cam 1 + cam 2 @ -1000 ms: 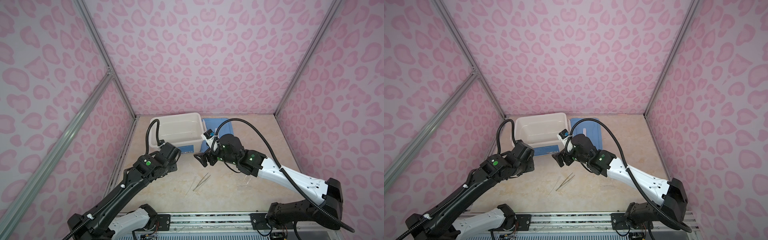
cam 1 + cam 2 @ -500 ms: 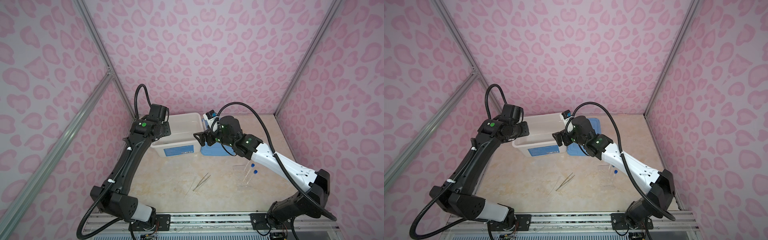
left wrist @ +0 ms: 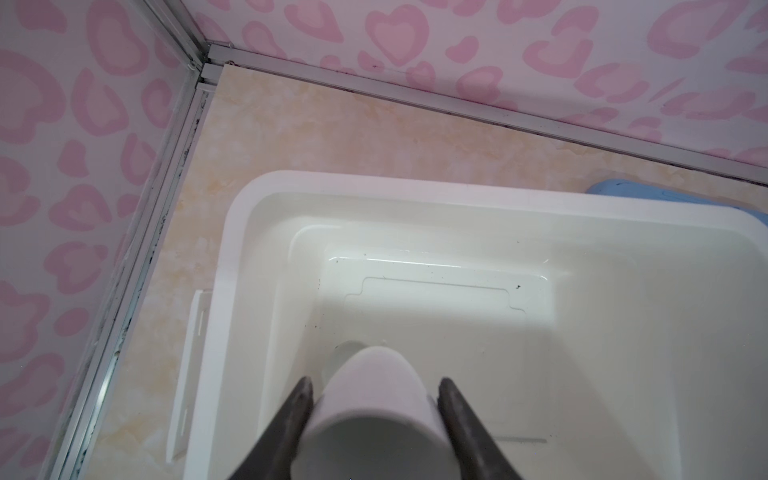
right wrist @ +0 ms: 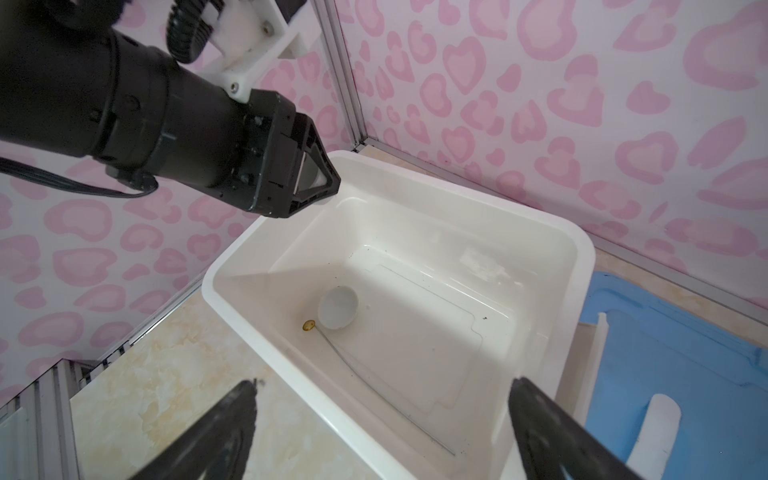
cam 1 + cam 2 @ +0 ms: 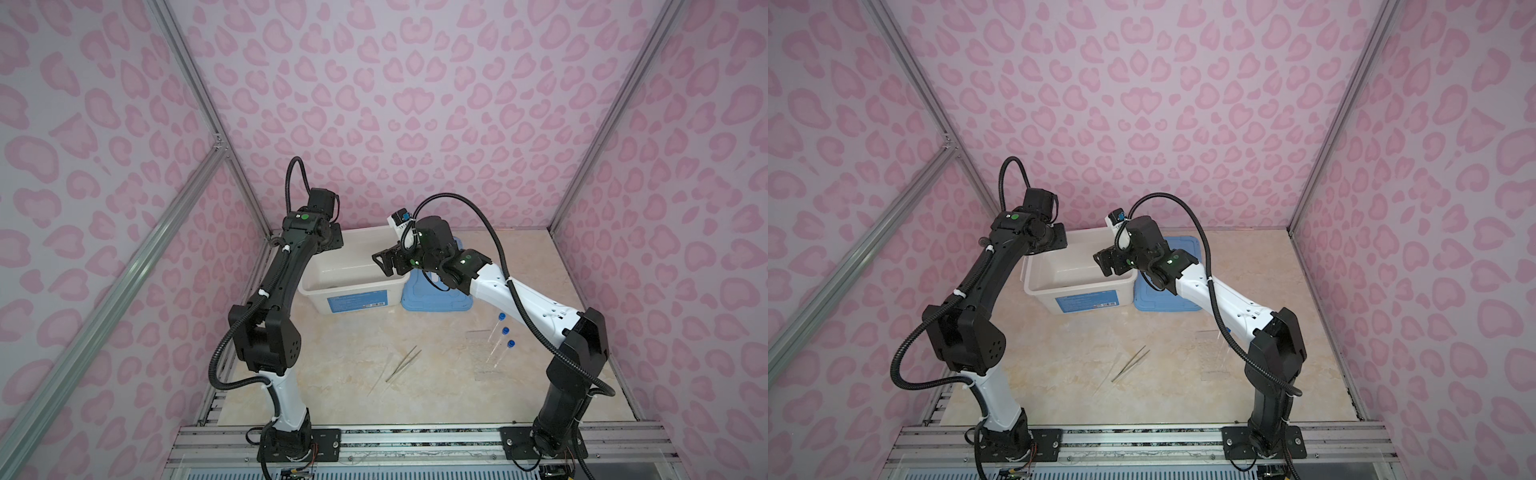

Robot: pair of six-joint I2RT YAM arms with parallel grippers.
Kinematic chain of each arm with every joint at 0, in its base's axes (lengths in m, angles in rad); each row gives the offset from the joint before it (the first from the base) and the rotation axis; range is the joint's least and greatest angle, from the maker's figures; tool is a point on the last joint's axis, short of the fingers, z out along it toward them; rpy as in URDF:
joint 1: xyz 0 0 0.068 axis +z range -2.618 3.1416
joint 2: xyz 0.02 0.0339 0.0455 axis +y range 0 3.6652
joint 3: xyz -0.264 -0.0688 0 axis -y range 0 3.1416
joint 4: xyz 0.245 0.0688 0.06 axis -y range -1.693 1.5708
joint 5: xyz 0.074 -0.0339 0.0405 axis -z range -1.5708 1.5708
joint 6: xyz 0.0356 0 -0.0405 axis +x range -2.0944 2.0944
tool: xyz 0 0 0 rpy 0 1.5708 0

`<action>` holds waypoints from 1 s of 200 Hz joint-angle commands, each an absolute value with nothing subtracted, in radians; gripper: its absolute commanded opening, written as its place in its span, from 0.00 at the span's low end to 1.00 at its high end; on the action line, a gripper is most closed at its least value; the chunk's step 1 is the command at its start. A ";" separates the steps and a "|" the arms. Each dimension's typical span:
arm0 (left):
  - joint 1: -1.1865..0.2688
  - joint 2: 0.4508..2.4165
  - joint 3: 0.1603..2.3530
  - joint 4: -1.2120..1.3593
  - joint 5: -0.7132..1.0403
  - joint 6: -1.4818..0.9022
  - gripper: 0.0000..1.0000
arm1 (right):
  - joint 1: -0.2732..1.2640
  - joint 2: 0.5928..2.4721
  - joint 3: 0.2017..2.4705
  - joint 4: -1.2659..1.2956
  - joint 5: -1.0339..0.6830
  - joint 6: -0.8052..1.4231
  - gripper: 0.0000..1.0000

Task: Organize the chemistry lab equipment
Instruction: 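Lift the cup over the white bin with the left gripper while the right rises, then lower the held cup into the white bin with the left gripper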

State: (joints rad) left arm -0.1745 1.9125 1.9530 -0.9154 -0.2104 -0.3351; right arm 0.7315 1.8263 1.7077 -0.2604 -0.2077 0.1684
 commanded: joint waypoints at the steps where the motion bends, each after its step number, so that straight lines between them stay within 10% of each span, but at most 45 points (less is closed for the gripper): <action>1: -0.171 1.957 1.959 -0.842 -0.205 -0.297 0.40 | 0.726 1.862 1.727 -0.213 -0.216 0.161 0.94; 200: -0.175 2.070 1.694 -0.555 -0.136 -0.272 0.38 | 0.732 1.983 1.766 -0.195 -0.187 0.132 0.93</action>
State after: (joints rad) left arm -0.1734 2.0548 1.7107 -0.6037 -0.1349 -0.2653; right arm 0.7311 1.9701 1.7741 -0.2298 -0.1844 0.1314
